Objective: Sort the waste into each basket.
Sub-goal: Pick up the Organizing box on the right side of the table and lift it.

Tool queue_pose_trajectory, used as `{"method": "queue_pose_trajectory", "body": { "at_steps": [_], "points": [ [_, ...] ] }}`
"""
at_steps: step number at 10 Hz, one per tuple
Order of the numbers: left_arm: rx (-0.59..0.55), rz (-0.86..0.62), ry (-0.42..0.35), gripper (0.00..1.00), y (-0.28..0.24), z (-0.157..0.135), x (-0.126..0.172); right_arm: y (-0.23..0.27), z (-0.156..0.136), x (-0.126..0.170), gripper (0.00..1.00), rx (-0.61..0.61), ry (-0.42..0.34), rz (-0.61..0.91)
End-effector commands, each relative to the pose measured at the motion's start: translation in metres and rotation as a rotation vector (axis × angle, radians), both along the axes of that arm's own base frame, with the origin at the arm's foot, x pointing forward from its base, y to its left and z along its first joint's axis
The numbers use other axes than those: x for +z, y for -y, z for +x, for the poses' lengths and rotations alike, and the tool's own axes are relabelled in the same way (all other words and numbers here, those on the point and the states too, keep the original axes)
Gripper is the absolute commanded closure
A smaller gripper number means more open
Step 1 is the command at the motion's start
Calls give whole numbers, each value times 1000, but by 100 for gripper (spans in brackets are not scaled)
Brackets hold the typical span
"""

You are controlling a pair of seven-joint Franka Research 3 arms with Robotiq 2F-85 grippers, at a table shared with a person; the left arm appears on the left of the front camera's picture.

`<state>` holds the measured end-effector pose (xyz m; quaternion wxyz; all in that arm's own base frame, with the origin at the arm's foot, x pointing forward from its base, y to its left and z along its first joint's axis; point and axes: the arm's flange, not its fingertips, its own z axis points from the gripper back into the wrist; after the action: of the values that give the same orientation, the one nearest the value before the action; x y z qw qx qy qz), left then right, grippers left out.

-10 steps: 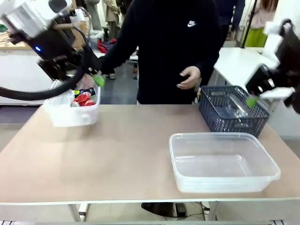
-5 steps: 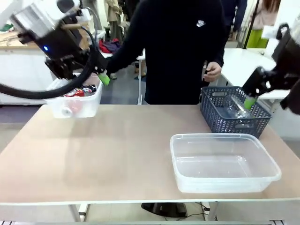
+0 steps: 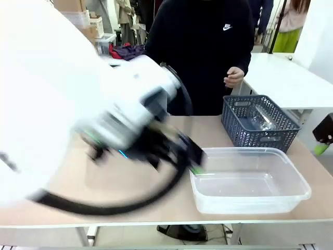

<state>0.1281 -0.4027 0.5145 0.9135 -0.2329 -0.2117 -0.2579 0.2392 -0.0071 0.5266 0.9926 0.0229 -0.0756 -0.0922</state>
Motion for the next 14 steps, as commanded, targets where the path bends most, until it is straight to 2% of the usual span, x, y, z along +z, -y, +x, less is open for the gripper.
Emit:
{"method": "queue_pose_trajectory", "body": {
  "at_steps": [1, 2, 4, 5, 6, 7, 8, 9, 10, 11, 12, 13, 14],
  "points": [
    [-6, 121, -15, 0, 52, 44, -11, -8, -30, -53, 0, -11, 10, -34],
    [0, 0, 0, 0, 0, 0, 0, 0, 0, 0, 0, 0, 0, 0],
    [0, 0, 0, 0, 0, 0, 0, 0, 0, 0, 0, 0, 0, 0],
    [-34, 31, -30, 0, 33, 13, -15, 0, 1, -2, 0, -6, -9, -5],
    [27, 9, -50, 0, 49, 34, -24, 3, 34, -19, 0, -28, -50, 18],
    [67, 49, -125, 0, 72, 63, -46, 9, 59, -39, 0, 29, -73, 60],
    [57, 72, -178, 0, 91, 90, -69, 14, 76, -61, 0, 43, -116, 68],
    [93, 139, -178, 0, 108, 117, -91, 21, 95, -83, 0, -2, -131, 125],
    [128, 163, -168, 0, 115, 129, -103, 26, 105, -104, 0, -11, -170, 108],
    [163, 186, -175, 0, 118, 137, -111, 30, 113, -118, 0, -37, -219, 116],
    [245, 194, -183, 0, 114, 143, -114, 31, 115, -126, 0, -52, -239, 116],
    [220, 123, -269, 0, 99, 138, -104, 21, 98, -117, 0, -41, -195, 86],
    [154, 168, -192, 0, 82, 152, -124, 21, 98, -117, 0, -41, -195, 86]
  ]
}}
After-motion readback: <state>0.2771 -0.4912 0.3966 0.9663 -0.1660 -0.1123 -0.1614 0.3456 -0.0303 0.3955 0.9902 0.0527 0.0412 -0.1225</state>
